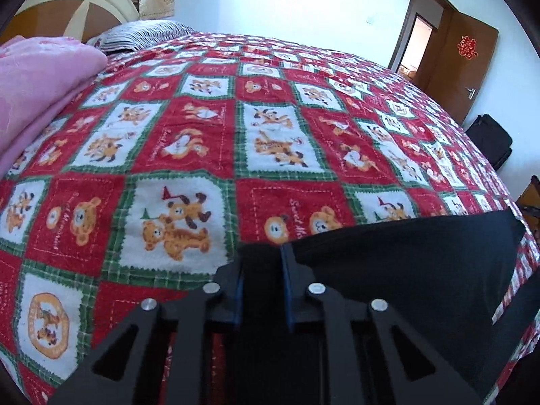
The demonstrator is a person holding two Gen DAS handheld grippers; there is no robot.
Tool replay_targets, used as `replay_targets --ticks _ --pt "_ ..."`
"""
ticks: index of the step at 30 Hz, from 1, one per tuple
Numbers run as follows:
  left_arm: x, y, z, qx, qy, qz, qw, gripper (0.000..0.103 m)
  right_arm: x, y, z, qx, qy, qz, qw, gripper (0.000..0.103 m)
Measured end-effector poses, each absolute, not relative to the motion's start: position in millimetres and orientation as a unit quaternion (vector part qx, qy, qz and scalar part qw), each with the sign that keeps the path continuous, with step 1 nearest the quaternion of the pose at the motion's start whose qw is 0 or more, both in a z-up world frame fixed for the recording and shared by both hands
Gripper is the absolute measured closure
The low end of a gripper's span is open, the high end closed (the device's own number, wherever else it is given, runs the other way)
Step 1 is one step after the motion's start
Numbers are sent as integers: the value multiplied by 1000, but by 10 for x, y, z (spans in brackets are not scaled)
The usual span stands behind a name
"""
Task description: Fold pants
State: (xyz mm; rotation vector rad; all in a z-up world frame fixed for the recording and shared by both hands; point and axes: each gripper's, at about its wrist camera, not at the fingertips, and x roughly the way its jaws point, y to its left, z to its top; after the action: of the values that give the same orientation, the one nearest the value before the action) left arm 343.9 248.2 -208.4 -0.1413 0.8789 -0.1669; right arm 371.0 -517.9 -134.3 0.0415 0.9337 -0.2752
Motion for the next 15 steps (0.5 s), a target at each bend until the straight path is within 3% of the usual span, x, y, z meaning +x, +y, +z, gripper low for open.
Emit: replay_targets --ticks 10,15 --pt "3474 2413 -2136 -53 430 -85 897 82 4086 -5387 -1777 37 501 -103 858 40" --pt "3482 2380 -2108 -39 431 -90 897 87 4058 -5375 -1759 60 498 -80 862 85"
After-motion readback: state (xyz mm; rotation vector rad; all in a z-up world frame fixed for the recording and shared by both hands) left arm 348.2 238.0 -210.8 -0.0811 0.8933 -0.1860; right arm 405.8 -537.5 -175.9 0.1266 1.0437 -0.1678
